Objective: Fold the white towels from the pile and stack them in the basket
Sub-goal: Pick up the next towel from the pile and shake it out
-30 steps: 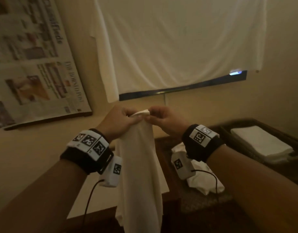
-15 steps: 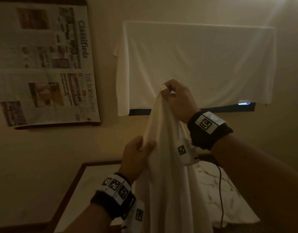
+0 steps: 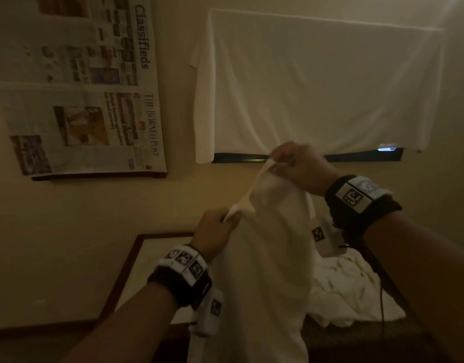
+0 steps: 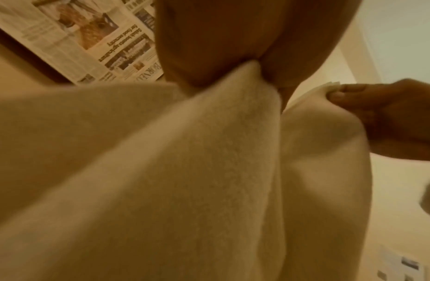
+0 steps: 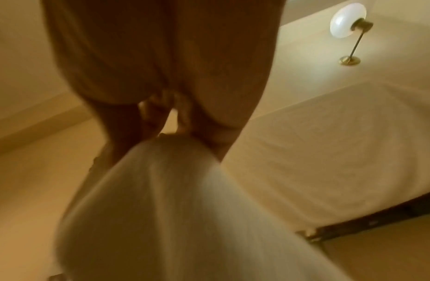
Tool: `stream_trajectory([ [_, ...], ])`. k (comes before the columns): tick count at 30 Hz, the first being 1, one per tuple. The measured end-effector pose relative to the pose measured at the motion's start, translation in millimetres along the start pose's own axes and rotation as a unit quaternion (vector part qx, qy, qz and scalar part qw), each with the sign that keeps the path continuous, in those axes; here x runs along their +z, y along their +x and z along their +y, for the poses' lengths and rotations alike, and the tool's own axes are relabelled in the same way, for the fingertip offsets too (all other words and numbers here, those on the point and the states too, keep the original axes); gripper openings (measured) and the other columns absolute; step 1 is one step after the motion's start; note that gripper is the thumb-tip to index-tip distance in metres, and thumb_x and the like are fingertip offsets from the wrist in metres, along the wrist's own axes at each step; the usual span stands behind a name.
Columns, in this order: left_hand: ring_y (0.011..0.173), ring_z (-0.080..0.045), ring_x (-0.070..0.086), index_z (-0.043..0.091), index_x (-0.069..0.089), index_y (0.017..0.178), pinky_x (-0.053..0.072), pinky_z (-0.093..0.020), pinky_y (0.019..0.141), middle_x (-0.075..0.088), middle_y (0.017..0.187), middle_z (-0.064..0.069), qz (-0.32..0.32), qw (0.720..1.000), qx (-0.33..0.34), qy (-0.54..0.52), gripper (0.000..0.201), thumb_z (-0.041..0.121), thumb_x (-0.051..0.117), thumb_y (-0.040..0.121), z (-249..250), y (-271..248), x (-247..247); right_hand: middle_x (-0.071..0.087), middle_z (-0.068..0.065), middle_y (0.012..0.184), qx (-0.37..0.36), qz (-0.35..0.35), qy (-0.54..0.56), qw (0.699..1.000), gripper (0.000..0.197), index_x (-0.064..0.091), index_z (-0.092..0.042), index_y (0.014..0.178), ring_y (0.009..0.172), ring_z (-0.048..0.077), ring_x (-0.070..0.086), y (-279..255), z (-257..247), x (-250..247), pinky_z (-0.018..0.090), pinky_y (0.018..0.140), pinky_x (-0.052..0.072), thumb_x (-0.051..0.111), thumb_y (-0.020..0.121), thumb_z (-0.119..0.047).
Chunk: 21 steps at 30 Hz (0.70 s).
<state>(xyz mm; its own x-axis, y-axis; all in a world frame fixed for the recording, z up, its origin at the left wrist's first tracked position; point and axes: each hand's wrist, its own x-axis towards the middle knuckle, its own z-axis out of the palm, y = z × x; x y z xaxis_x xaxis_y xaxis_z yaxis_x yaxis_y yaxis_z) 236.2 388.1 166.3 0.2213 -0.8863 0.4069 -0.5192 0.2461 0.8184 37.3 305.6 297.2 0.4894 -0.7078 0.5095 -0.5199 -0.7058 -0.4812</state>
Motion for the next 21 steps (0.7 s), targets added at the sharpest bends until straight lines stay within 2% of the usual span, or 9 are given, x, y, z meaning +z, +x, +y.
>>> stream_trajectory([
  [3,0.067,-0.014,0.052,-0.003,0.07,0.08,0.039,-0.031,0.063,0.062,0.072,-0.008,-0.035,0.999,0.006,-0.01,0.039,0.032,0.061,0.095,16,15,-20,0.052,-0.02,0.126,-0.022,-0.221,-0.014,0.975,0.02,0.07,-0.018,0.105,0.093,-0.011,0.052,-26,-22,35,0.011,0.077,0.045,0.071,0.087,-0.026],
  [5,0.07,-0.012,0.059,0.009,0.077,0.083,0.046,-0.03,0.066,0.072,0.079,-0.004,-0.045,0.999,0.026,-0.01,0.026,0.029,0.064,0.094,28,15,-34,0.052,-0.016,0.127,-0.028,-0.254,-0.057,0.965,0.017,0.072,-0.022,0.103,0.089,-0.005,0.053,-38,-31,62,0.01,0.07,0.042,0.071,0.087,-0.026],
  [6,0.072,-0.011,0.063,0.013,0.078,0.086,0.049,-0.029,0.067,0.074,0.082,-0.004,-0.045,0.998,0.038,-0.009,0.022,0.029,0.065,0.093,34,12,-41,0.053,-0.014,0.126,-0.028,-0.231,-0.064,0.97,0.017,0.072,-0.023,0.103,0.089,-0.002,0.053,-41,-34,73,0.011,0.072,0.041,0.071,0.087,-0.025],
  [9,0.075,-0.005,0.065,0.016,0.076,0.095,0.051,-0.024,0.069,0.073,0.084,0.002,-0.047,0.997,0.062,-0.017,0.017,0.029,0.066,0.093,38,-2,-67,0.056,-0.004,0.122,-0.037,-0.173,-0.007,0.984,0.016,0.075,-0.021,0.099,0.103,0.014,0.056,-41,-45,95,0.036,0.092,0.049,0.071,0.084,-0.02],
  [10,0.072,-0.004,0.063,0.017,0.075,0.093,0.05,-0.022,0.066,0.071,0.082,0.004,-0.043,0.997,0.065,-0.015,0.015,0.029,0.066,0.092,35,-8,-77,0.056,-0.001,0.119,-0.053,-0.158,-0.015,0.986,0.016,0.075,-0.019,0.099,0.104,0.017,0.056,-40,-50,99,0.04,0.094,0.049,0.071,0.084,-0.02],
  [14,0.055,-0.014,0.059,0.009,0.069,0.086,0.05,-0.027,0.054,0.065,0.07,-0.01,-0.037,0.999,0.008,-0.011,0.022,0.03,0.068,0.091,-5,-45,-110,0.055,-0.004,0.104,-0.054,-0.031,-0.039,0.997,0.014,0.074,-0.01,0.096,0.092,0.014,0.055,-31,-76,100,0.033,0.087,0.048,0.07,0.086,-0.018],
  [17,0.065,-0.014,0.064,0.011,0.071,0.09,0.055,-0.03,0.066,0.071,0.084,-0.008,-0.07,0.996,-0.02,0.054,0.023,0.032,0.064,0.094,-47,-80,-121,0.058,0.001,0.11,-0.038,0.023,-0.021,0.999,0.02,0.072,-0.007,0.102,0.096,0.016,0.056,-21,-95,96,0.031,0.088,0.049,0.07,0.087,-0.02],
  [19,0.073,-0.014,0.063,0.017,0.071,0.087,0.055,-0.036,0.073,0.069,0.085,-0.001,-0.069,0.995,-0.037,0.057,0.018,0.033,0.065,0.092,-69,-97,-124,0.057,0.0,0.108,-0.037,0.045,-0.017,0.998,0.022,0.071,-0.008,0.105,0.093,0.012,0.055,-16,-109,96,0.021,0.081,0.047,0.069,0.089,-0.022],
  [21,0.075,-0.015,0.063,0.018,0.068,0.083,0.055,-0.04,0.076,0.067,0.083,0.002,-0.051,0.995,-0.049,0.065,0.017,0.033,0.065,0.09,-80,-110,-123,0.055,-0.001,0.107,-0.04,0.059,-0.03,0.997,0.023,0.071,-0.008,0.107,0.091,0.011,0.052,-14,-124,96,0.012,0.073,0.039,0.067,0.09,-0.023],
])
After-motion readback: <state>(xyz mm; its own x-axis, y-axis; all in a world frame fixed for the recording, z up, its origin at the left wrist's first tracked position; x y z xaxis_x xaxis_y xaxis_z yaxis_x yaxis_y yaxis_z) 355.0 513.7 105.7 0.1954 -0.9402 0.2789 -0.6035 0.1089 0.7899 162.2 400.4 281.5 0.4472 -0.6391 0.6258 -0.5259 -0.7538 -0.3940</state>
